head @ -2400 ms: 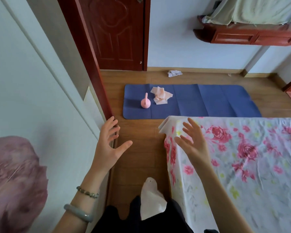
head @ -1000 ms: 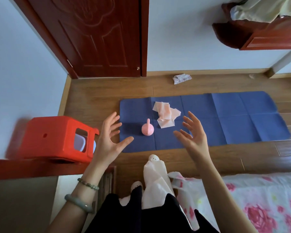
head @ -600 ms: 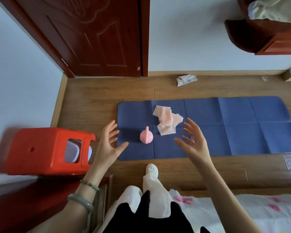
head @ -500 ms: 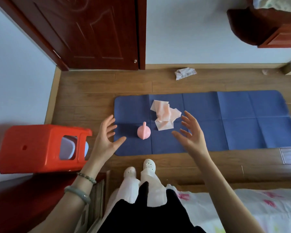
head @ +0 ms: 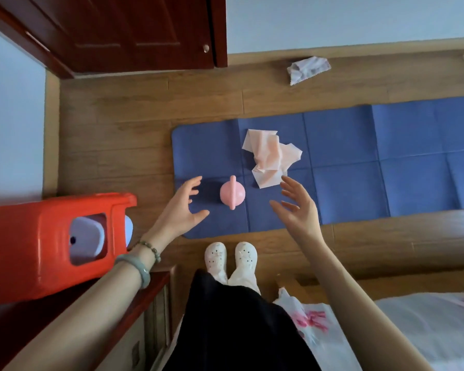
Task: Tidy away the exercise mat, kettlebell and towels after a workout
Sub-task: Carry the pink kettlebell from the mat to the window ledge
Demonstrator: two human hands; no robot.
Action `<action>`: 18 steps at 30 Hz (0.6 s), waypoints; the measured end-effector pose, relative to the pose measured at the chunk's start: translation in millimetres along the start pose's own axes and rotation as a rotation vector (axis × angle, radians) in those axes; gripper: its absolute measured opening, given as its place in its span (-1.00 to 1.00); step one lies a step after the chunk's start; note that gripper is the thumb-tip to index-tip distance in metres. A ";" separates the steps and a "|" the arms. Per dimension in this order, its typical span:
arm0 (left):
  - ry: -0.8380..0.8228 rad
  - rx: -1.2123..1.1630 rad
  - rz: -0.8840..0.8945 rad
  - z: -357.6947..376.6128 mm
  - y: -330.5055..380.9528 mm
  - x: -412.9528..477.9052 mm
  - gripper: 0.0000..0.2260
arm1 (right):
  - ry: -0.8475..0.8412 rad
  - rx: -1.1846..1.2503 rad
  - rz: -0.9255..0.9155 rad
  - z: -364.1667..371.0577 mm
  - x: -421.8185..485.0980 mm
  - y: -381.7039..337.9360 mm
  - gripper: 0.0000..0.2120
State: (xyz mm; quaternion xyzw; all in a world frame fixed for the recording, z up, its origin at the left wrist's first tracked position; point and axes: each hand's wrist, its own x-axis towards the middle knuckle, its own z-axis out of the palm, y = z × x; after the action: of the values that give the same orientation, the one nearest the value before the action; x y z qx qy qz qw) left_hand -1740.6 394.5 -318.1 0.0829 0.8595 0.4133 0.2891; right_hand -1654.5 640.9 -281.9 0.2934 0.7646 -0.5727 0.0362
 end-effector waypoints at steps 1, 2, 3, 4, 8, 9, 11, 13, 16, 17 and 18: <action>-0.034 0.050 0.018 10.2 -17.0 16.9 -0.31 | -0.001 -0.008 0.005 10.0 12.8 17.9 -0.50; -0.063 0.094 0.036 20.5 -35.0 33.9 -0.31 | -0.007 -0.023 0.013 20.8 25.7 37.8 -0.50; -0.084 0.131 0.047 31.1 -53.4 50.4 -0.32 | -0.017 -0.042 0.022 32.0 38.2 58.5 -0.49; -0.101 0.164 0.059 41.7 -72.0 68.1 -0.32 | -0.027 -0.054 0.025 43.7 51.7 79.8 -0.49; -0.125 0.263 0.081 85.1 -143.6 133.5 -0.36 | -0.078 -0.099 0.033 90.3 104.6 166.4 -0.45; -0.130 0.281 0.075 95.6 -159.9 147.9 -0.36 | -0.094 -0.116 0.026 101.9 116.8 186.4 -0.44; -0.145 0.321 0.073 117.0 -190.9 175.1 -0.37 | -0.126 -0.132 0.025 124.7 138.9 225.6 -0.44; -0.170 0.376 0.105 136.9 -218.7 202.5 -0.38 | -0.135 -0.114 0.036 145.8 158.2 260.2 -0.47; -0.204 0.443 0.142 164.4 -255.1 238.7 -0.40 | -0.133 -0.082 0.072 173.1 183.1 304.4 -0.51; -0.210 0.458 0.168 172.8 -264.9 249.6 -0.40 | -0.131 -0.087 0.085 182.0 190.9 317.4 -0.51; -0.216 0.472 0.207 180.5 -272.4 259.9 -0.40 | -0.129 -0.101 0.107 190.6 197.9 330.2 -0.50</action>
State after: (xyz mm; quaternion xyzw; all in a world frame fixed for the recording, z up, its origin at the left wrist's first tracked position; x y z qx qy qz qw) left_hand -1825.1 437.6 -724.7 0.2790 0.8832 0.2177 0.3078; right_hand -1709.5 607.3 -706.6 0.2940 0.7718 -0.5485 0.1305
